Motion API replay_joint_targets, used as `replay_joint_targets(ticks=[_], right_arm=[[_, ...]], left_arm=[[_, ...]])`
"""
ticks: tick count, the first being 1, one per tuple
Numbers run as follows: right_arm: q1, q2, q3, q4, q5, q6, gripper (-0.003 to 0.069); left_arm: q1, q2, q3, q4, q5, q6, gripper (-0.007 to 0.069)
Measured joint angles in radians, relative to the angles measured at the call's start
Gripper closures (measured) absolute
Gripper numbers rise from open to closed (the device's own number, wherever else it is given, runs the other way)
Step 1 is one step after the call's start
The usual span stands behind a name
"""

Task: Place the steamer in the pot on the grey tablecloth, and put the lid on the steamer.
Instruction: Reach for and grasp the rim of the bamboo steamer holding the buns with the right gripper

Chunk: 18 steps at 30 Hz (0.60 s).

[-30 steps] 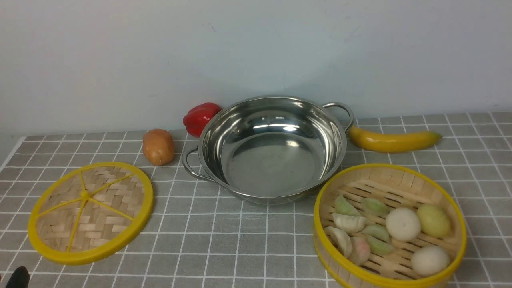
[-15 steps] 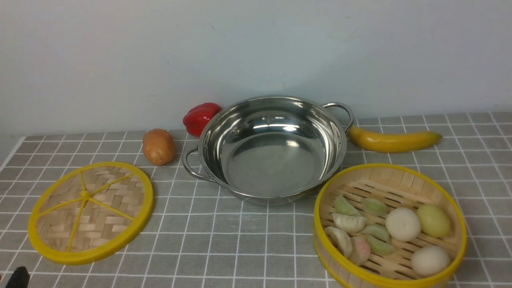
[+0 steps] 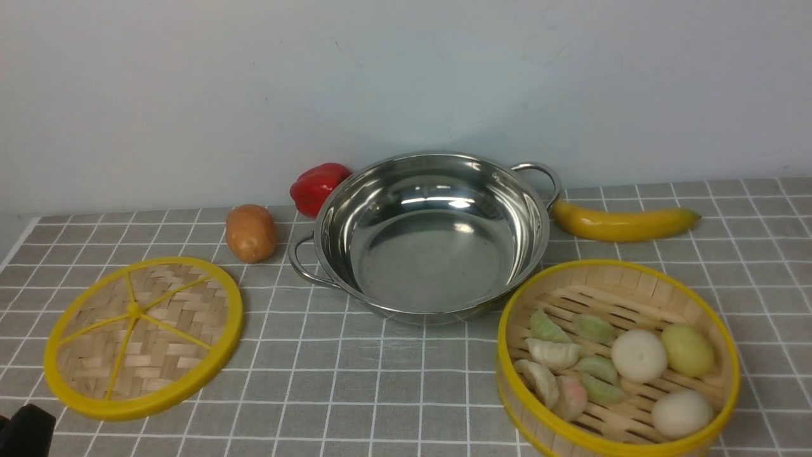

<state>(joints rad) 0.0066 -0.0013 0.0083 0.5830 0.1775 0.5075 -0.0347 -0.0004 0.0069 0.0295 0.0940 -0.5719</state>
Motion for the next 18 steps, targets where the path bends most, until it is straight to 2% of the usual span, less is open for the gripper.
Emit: replay_joint_targets(ticks=[4, 9, 12, 13, 14, 16, 18], right_arm=[[0.000, 0.000, 0.000, 0.076, -0.029, 0.032, 0.0419], [0.000, 0.000, 0.000, 0.111, -0.078, 0.035, 0.0419], [0.000, 0.000, 0.000, 0.143, -0.161, 0.035, 0.0419], [0.000, 0.000, -0.026, 0.140, -0.238, 0.028, 0.0419], [0.000, -0.001, -0.065, 0.109, -0.316, 0.009, 0.0419], [0.000, -0.001, -0.116, 0.055, -0.373, -0.014, 0.0419], [0.000, 0.009, -0.211, -0.064, -0.441, -0.058, 0.0419]], left_arm=[[0.000, 0.000, 0.000, -0.110, -0.053, -0.055, 0.0382], [0.000, 0.000, 0.000, -0.105, -0.088, -0.057, 0.0382], [0.000, 0.000, 0.000, -0.087, -0.114, -0.057, 0.0382], [0.000, 0.000, 0.000, -0.082, -0.153, -0.057, 0.0382], [0.000, 0.000, 0.000, -0.078, -0.203, -0.057, 0.0382], [0.000, 0.000, 0.000, -0.077, -0.245, -0.057, 0.0382], [0.000, 0.000, 0.000, -0.076, -0.336, -0.057, 0.0382]])
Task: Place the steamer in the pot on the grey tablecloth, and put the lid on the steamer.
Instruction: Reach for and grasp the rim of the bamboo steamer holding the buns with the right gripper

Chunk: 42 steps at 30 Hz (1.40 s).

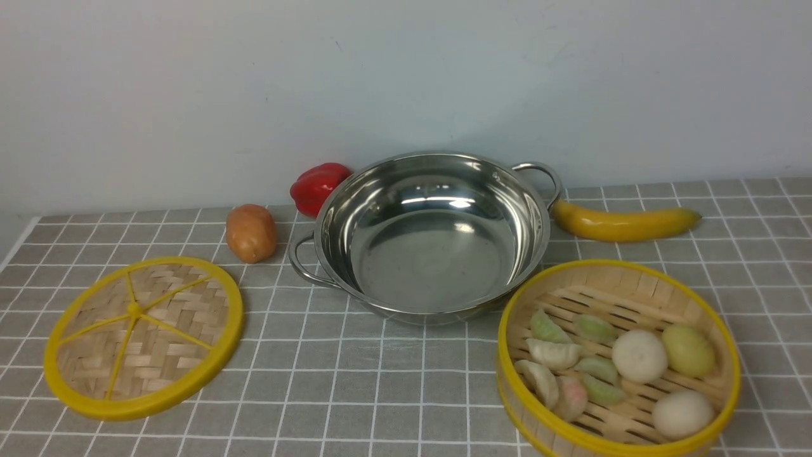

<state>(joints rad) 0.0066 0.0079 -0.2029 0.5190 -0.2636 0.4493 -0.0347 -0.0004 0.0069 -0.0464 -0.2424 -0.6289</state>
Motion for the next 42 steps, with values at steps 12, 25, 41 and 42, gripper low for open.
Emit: replay_joint_targets(ticks=[12, 25, 41, 42], right_arm=[[0.000, 0.551, -0.548, -0.423, 1.188, -0.100, 0.0419], [0.000, 1.249, -0.558, -0.284, 1.122, -0.339, 0.0419], [0.000, 1.501, -0.598, -0.171, 0.975, -0.455, 0.0419], [0.000, 1.501, -0.598, -0.171, 0.967, -0.455, 0.0419]], left_arm=[[0.000, 0.000, 0.000, 0.046, -0.172, 0.002, 0.0382], [0.000, 0.000, 0.000, 0.279, 0.002, -0.022, 0.0382], [0.000, 0.000, 0.000, 0.287, 0.059, -0.022, 0.0382], [0.000, 0.000, 0.000, 0.287, 0.059, -0.022, 0.0382]])
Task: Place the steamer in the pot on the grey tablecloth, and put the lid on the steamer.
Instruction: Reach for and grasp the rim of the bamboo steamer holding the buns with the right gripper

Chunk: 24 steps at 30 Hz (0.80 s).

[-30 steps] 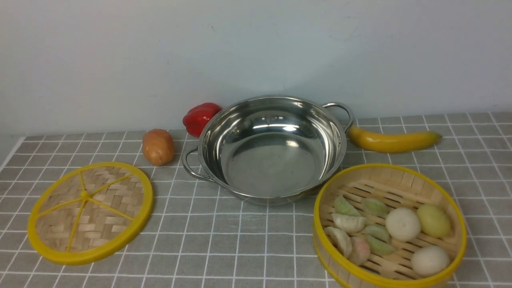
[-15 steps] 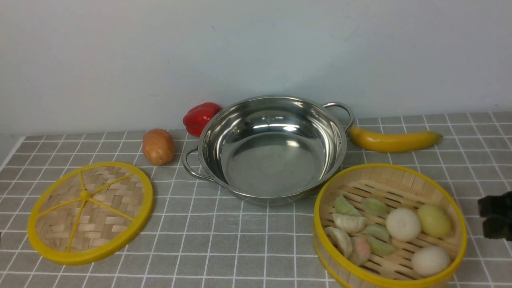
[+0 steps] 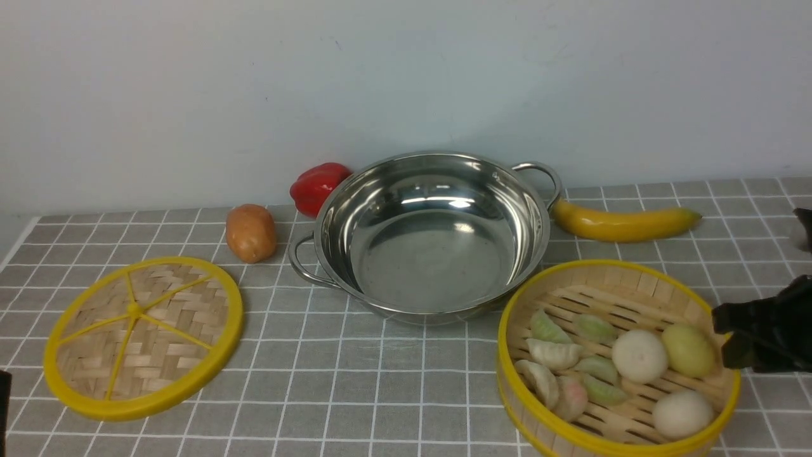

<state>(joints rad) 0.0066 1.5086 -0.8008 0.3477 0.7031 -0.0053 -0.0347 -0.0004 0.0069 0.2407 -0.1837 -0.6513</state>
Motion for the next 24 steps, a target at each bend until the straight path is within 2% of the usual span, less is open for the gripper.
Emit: replay_joint_targets(ticks=[13, 18, 21, 24], right_arm=[[0.000, 0.134, -0.004, -0.002, -0.052, -0.001, 0.0424], [0.000, 0.156, -0.010, 0.008, -0.055, -0.013, 0.0505], [0.000, 0.155, -0.020, -0.041, -0.045, -0.043, 0.0599], [0.000, 0.149, -0.031, -0.052, -0.006, -0.040, 0.0600]], left_arm=[[0.000, 0.000, 0.000, 0.000, 0.000, 0.000, 0.0382], [0.000, 0.000, 0.000, 0.000, 0.000, 0.000, 0.0382], [0.000, 0.000, 0.000, 0.000, 0.000, 0.000, 0.0382], [0.000, 0.000, 0.000, 0.000, 0.000, 0.000, 0.0382]])
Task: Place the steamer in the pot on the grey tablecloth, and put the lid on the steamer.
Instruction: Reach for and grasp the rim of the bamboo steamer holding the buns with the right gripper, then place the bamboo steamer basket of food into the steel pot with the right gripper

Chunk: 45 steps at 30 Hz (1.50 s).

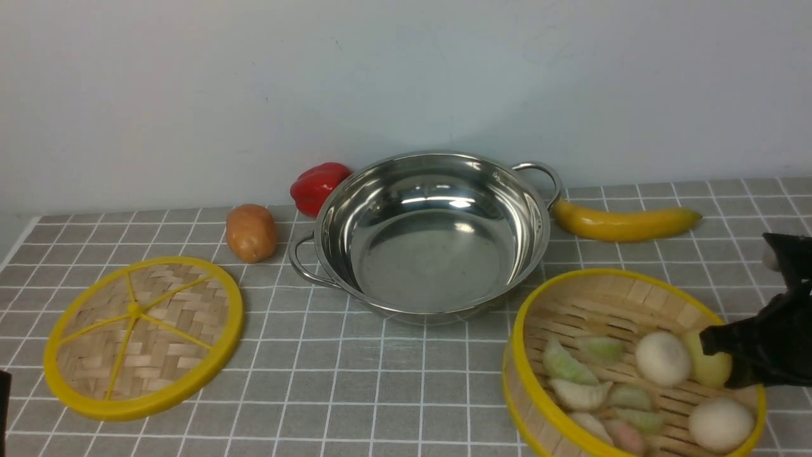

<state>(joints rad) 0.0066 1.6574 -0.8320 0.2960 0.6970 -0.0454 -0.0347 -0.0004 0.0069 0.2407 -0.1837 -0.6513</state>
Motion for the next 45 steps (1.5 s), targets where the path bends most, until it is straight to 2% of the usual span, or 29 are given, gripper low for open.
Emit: replay_joint_targets(ticks=[3, 10, 17, 19, 23, 24, 28, 29, 33, 39, 45], right_arm=[[0.000, -0.026, -0.044, -0.042, 0.115, -0.001, 0.0599], [0.006, -0.103, -0.288, -0.031, 0.350, 0.000, 0.0599], [0.149, -0.025, -0.591, -0.046, 0.417, 0.069, 0.0599], [0.232, 0.076, -0.740, -0.068, 0.431, 0.124, 0.0599], [0.313, 0.228, -0.923, -0.127, 0.470, 0.173, 0.0599], [0.343, 0.305, -1.023, -0.161, 0.506, 0.194, 0.0599], [0.387, 0.514, -1.269, -0.223, 0.551, 0.214, 0.0599], [0.387, 0.524, -1.269, -0.224, 0.551, 0.215, 0.0599], [0.394, 0.698, -1.515, -0.208, 0.553, 0.228, 0.0599], [0.394, 0.757, -1.623, -0.196, 0.551, 0.250, 0.0599], [0.394, 0.801, -1.630, -0.265, 0.556, 0.250, 0.0599]], left_arm=[[0.000, 0.000, 0.000, 0.000, 0.000, 0.000, 0.0382], [0.000, 0.000, 0.000, 0.002, 0.000, 0.000, 0.0382], [0.000, 0.000, 0.000, 0.002, 0.000, 0.000, 0.0382], [0.000, 0.000, 0.000, 0.002, 0.000, 0.000, 0.0382], [0.000, 0.000, 0.000, 0.002, 0.000, 0.004, 0.0382], [0.000, 0.000, 0.000, 0.002, 0.000, 0.007, 0.0382], [0.000, 0.000, 0.000, 0.002, 0.001, 0.007, 0.0382], [0.000, 0.000, 0.000, 0.002, 0.001, 0.007, 0.0382], [0.000, 0.000, 0.000, 0.002, 0.040, 0.008, 0.0382], [0.000, 0.000, 0.000, 0.003, 0.079, 0.008, 0.0382], [0.000, 0.000, 0.000, 0.003, 0.082, 0.008, 0.0382]])
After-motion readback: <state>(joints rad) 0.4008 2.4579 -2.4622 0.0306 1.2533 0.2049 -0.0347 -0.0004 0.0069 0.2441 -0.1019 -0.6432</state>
